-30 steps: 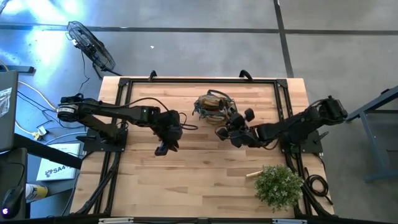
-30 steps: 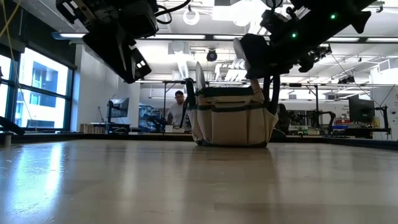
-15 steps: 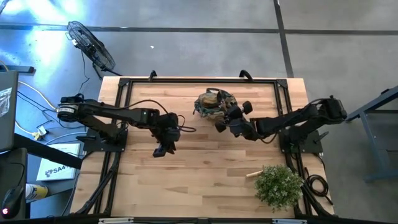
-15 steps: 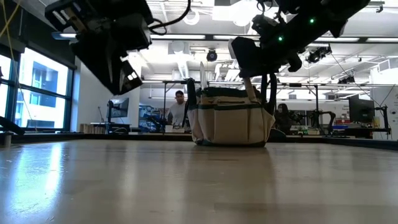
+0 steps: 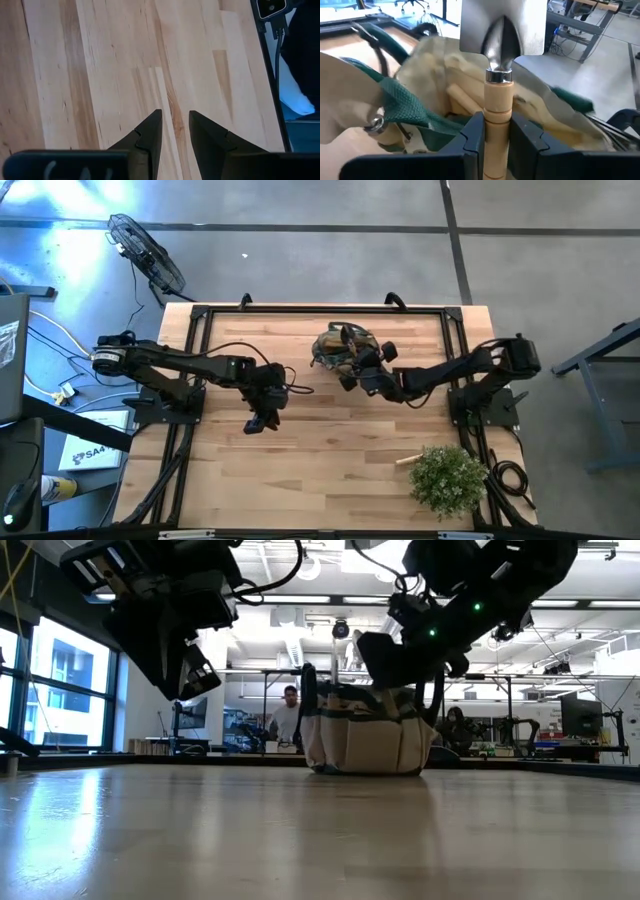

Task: Pick & Place Garden tools in Gardening bag
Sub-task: Put the top brown trowel into the light brown gardening bag

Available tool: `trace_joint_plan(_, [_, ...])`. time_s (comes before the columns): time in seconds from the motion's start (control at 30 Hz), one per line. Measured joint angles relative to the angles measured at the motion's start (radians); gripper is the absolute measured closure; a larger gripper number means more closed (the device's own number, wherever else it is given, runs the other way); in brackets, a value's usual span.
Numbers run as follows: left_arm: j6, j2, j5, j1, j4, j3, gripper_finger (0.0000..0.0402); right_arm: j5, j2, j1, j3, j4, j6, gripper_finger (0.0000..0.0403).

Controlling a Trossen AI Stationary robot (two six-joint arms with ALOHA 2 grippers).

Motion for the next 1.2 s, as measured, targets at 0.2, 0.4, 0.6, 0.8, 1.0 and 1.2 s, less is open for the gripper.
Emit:
trace_joint_plan(0.2, [0.0, 0.0, 0.003, 0.0, -0.001, 0.0, 0.0309, 0.022, -0.013, 0.009, -0.001, -0.021, -0.023, 0.0351])
trace_joint_plan(0.4, [0.001, 0.0, 0.003, 0.0, -0.001, 0.0, 0.0309, 0.041, -0.017, 0.012, -0.001, -0.019, -0.039, 0.0351])
trace_joint_plan(0.6, [0.002, 0.0, 0.002, 0.0, -0.001, 0.0, 0.0309, 0.049, -0.017, 0.012, -0.002, -0.018, -0.05, 0.0351])
trace_joint_plan(0.8, [0.001, 0.0, 0.002, 0.0, -0.002, 0.0, 0.0309, 0.096, -0.034, 0.018, -0.003, -0.031, -0.092, 0.0351])
trace_joint_plan(1.0, [0.001, 0.0, 0.002, 0.0, -0.005, 0.0, 0.0309, 0.13, -0.094, 0.023, -0.003, -0.162, -0.022, 0.0351])
trace_joint_plan(1.2, [0.004, 0.0, 0.002, 0.0, -0.002, 0.0, 0.0309, 0.123, -0.11, 0.028, -0.003, -0.259, 0.079, 0.0351])
